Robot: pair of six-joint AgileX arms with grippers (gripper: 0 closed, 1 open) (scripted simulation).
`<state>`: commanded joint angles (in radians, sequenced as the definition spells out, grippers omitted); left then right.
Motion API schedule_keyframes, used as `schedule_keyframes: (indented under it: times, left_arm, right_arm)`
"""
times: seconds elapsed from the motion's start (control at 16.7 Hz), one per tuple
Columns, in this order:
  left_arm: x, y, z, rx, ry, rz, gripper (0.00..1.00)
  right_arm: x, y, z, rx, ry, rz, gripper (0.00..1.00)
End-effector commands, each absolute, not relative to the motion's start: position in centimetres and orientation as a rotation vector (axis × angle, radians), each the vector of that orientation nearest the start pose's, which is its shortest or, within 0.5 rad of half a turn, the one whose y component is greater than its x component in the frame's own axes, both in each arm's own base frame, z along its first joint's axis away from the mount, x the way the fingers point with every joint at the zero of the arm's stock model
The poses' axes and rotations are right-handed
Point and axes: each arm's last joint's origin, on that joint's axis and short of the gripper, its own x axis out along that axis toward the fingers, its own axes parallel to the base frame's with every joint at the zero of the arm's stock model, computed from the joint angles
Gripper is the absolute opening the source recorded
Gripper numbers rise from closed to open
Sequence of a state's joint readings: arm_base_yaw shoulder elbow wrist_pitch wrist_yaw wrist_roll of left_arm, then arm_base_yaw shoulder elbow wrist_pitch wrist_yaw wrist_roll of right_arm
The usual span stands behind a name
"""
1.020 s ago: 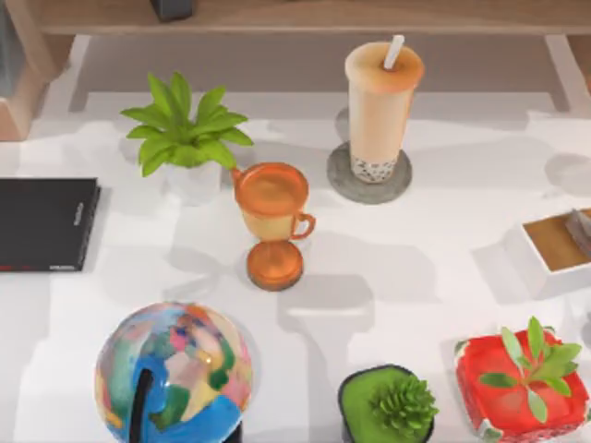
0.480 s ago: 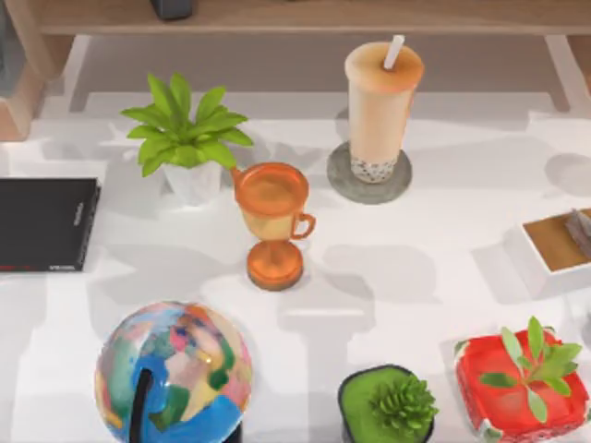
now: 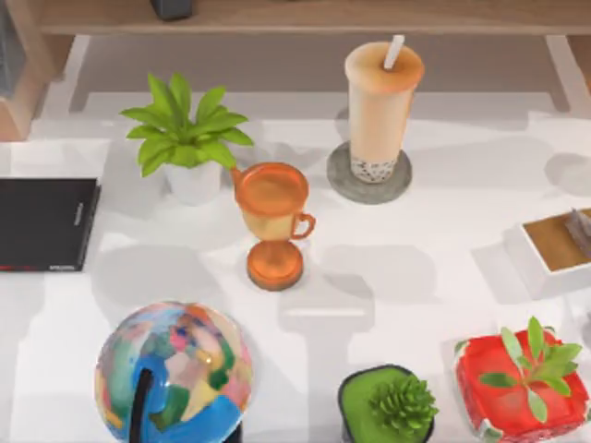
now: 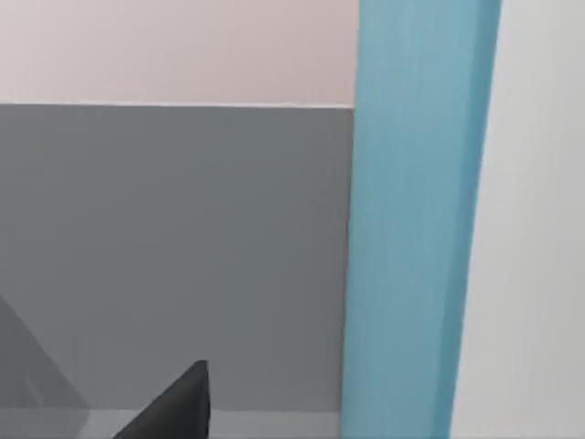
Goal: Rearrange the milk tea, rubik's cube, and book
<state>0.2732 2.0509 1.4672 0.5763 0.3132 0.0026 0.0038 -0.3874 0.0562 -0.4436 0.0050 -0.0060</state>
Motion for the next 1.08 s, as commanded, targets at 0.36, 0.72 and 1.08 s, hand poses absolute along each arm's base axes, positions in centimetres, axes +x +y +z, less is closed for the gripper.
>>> schedule_keyframes:
  times: [0.36,0.72,1.08]
  left_arm:
    - [46.75,12.5,24.76,-0.013,0.004,-0.017,0.85]
    - [46.75,12.5,24.76,-0.013,0.004,-0.017,0.4]
    - [46.75,12.5,24.76,-0.013,0.004,-0.017,0.0]
  right_arm:
    - [7.57,-0.09,16.0,0.0,0.0,0.0,1.0]
    - [7.57,-0.09,16.0,0.0,0.0,0.0,1.0]
    - [7.57,-0.09,16.0,0.0,0.0,0.0,1.0]
